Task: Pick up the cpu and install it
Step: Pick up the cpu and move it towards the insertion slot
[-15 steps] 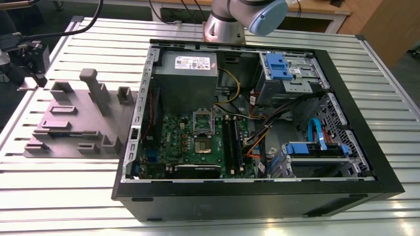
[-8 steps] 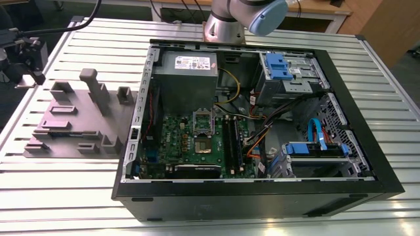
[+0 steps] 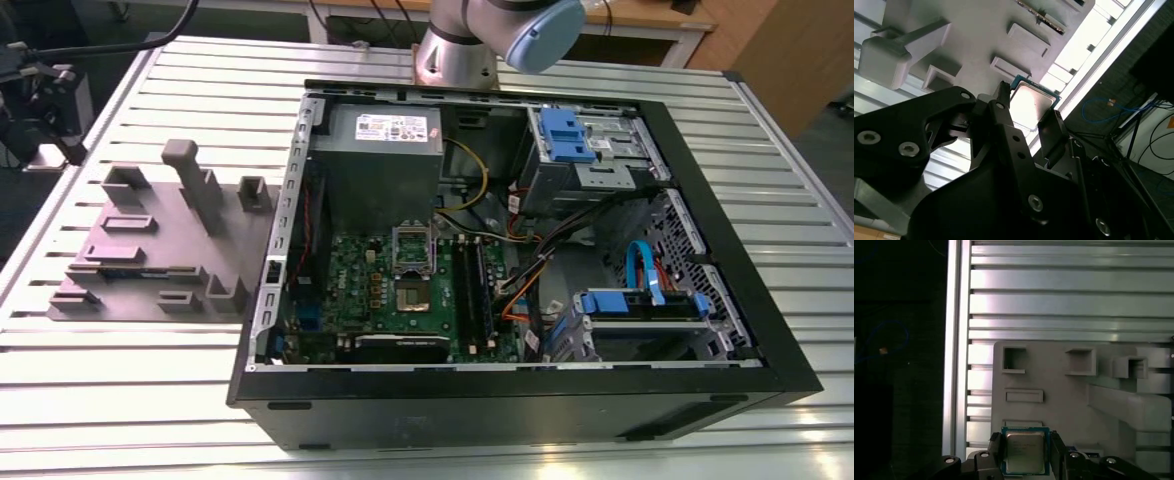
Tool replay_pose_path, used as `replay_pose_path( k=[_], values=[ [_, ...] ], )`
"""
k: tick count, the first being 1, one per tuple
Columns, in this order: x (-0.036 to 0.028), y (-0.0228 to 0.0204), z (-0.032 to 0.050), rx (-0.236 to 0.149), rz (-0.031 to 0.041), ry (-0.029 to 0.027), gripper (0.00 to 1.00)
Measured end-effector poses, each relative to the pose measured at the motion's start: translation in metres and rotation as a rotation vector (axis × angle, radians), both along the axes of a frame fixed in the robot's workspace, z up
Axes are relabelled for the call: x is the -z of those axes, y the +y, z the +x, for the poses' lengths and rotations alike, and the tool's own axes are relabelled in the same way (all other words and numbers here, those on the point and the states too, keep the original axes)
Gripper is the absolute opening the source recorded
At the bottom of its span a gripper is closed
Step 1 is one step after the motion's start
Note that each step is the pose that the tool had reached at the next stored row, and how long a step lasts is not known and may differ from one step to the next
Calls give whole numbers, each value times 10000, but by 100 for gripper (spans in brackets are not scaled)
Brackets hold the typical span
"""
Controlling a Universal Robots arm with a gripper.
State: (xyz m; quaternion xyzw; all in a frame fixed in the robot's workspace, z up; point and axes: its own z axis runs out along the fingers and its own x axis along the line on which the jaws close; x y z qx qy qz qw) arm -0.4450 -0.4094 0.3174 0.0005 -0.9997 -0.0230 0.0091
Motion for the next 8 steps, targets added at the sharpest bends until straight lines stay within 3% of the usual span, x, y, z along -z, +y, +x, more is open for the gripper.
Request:
replay_pose_path(
  k=[4,8],
  values=[
    [-71,0,0,1,0,-1,47],
    [-193,1,0,3,-1,0,47]
  ],
)
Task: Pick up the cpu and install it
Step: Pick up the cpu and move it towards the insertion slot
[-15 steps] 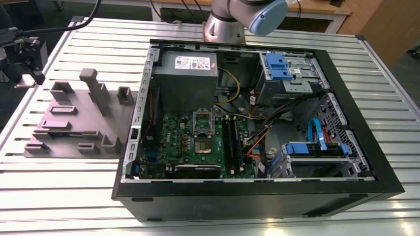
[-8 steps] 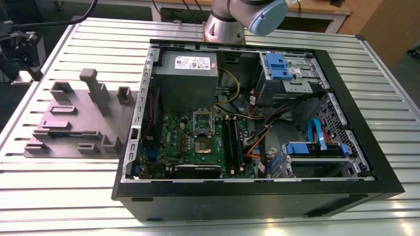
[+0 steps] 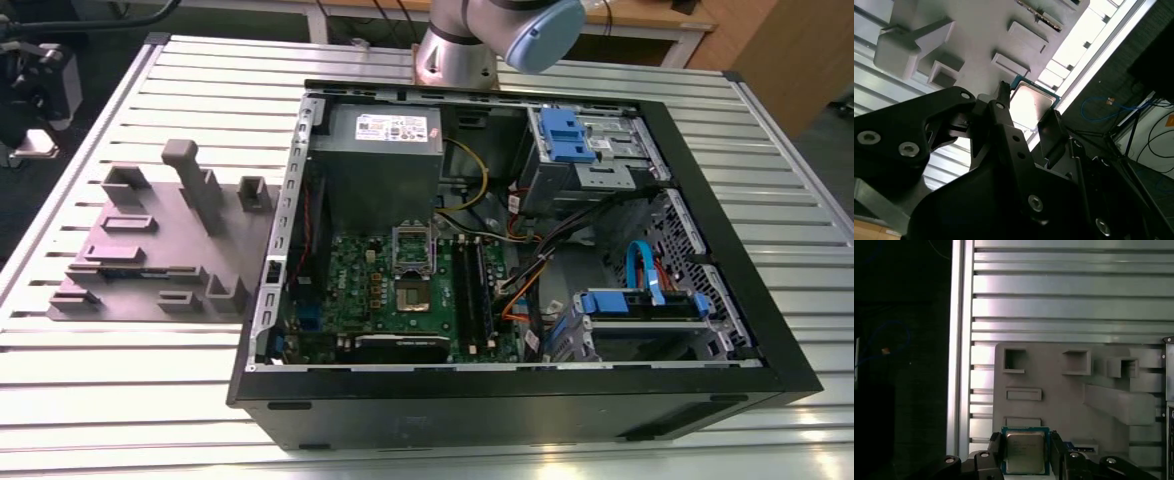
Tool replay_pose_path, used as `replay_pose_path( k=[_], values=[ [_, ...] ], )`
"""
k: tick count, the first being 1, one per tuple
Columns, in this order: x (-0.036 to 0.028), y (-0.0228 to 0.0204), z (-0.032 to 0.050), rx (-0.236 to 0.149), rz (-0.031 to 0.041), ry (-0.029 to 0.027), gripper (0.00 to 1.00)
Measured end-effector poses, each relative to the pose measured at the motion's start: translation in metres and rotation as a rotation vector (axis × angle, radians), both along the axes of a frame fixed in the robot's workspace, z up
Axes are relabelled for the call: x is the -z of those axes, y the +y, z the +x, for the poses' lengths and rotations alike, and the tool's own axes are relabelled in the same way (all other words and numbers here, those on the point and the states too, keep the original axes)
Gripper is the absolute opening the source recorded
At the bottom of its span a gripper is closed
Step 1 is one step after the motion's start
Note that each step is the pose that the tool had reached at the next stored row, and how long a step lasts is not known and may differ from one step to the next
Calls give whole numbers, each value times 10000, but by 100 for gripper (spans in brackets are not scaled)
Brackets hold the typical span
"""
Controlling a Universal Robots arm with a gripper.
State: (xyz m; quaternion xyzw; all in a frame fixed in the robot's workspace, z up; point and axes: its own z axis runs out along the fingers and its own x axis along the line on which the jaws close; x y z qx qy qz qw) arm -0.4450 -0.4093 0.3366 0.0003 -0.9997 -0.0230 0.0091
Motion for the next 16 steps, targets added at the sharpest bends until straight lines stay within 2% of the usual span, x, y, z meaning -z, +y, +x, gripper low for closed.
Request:
replay_pose_path(
  k=[8,16],
  values=[
    [-236,3,0,15,-17,-1,47],
    [-411,5,0,84,-65,-1,47]
  ],
)
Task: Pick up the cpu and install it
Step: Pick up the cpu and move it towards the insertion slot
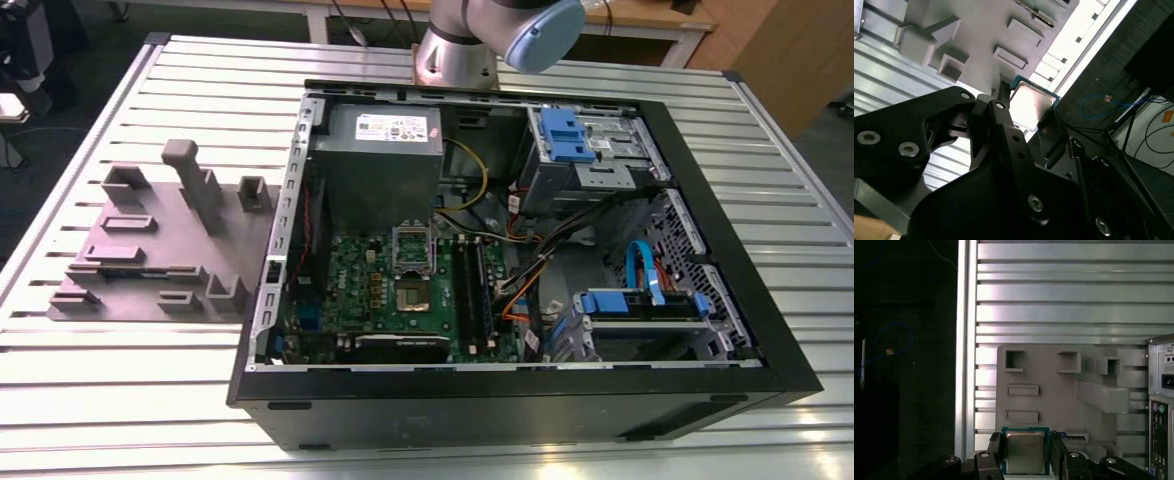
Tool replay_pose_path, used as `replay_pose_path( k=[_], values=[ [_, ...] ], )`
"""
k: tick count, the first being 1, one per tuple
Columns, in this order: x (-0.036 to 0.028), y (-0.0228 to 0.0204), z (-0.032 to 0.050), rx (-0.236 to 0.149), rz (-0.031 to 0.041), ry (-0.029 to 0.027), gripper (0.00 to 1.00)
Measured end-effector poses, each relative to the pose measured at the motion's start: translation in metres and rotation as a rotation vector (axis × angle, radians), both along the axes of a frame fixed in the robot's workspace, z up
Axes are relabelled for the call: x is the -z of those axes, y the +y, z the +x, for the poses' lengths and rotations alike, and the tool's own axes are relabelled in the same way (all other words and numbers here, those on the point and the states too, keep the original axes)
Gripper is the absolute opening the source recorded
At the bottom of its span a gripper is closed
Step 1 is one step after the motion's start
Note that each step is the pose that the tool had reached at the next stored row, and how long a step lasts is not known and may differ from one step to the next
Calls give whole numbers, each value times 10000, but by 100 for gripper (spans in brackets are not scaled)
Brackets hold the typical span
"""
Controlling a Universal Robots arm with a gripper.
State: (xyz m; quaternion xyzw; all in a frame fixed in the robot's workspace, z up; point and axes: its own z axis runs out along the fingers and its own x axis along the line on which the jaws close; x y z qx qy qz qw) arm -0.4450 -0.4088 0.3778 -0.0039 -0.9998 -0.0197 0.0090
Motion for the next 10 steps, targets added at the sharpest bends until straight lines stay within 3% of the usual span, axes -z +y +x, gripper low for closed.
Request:
replay_pose_path(
  k=[5,10],
  values=[
    [-100,3,0,38,-29,0,47],
    [-102,4,0,43,-30,0,47]
  ],
)
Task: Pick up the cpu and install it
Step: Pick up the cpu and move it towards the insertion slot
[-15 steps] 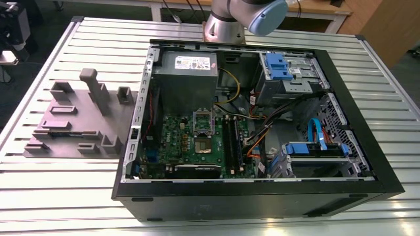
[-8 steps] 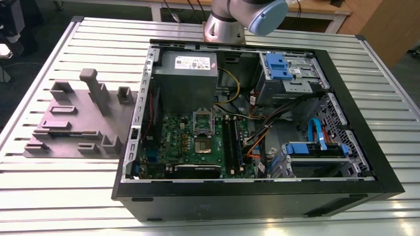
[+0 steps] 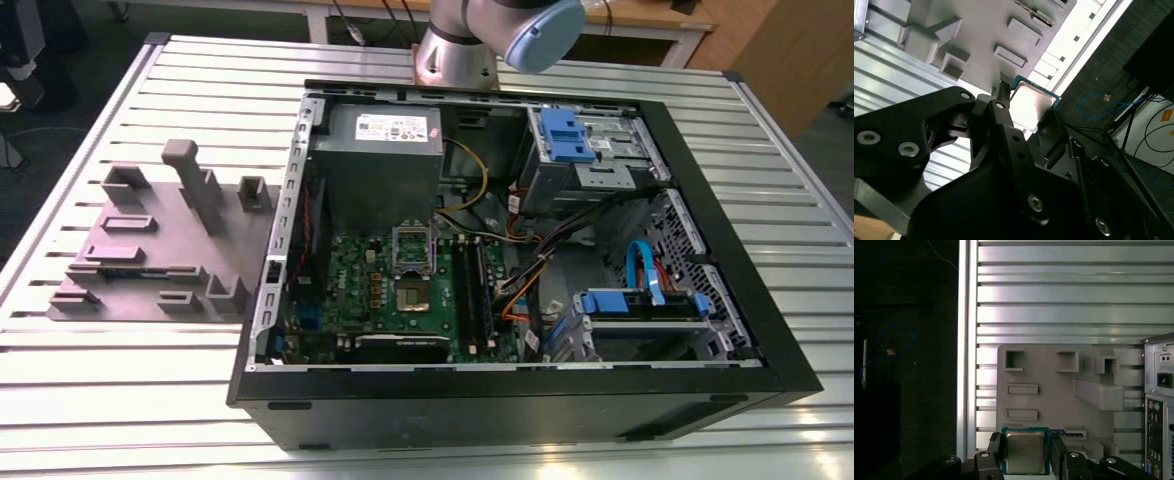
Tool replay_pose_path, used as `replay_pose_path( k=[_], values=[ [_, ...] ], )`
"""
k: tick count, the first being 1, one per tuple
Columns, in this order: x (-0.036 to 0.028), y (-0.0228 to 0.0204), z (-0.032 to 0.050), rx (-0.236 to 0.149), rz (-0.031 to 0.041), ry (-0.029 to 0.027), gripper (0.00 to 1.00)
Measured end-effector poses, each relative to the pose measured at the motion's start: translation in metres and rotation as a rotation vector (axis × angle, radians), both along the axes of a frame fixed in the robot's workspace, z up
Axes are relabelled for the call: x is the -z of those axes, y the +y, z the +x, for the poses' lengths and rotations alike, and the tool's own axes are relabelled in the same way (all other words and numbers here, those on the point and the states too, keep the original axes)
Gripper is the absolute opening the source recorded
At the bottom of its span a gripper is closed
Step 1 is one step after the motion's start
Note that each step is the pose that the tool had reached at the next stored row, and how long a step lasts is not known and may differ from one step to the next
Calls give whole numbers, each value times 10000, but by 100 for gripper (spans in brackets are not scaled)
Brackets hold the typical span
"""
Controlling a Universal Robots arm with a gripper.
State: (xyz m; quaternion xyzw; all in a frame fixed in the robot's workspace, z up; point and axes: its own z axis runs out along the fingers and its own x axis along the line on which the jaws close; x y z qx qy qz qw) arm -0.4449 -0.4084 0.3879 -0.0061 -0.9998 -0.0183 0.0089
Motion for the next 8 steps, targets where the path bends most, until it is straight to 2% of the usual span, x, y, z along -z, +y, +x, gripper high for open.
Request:
replay_pose_path(
  k=[3,8],
  values=[
    [-1,1,13,1,-1,1,47],
    [0,0,123,0,3,0,47]
  ],
)
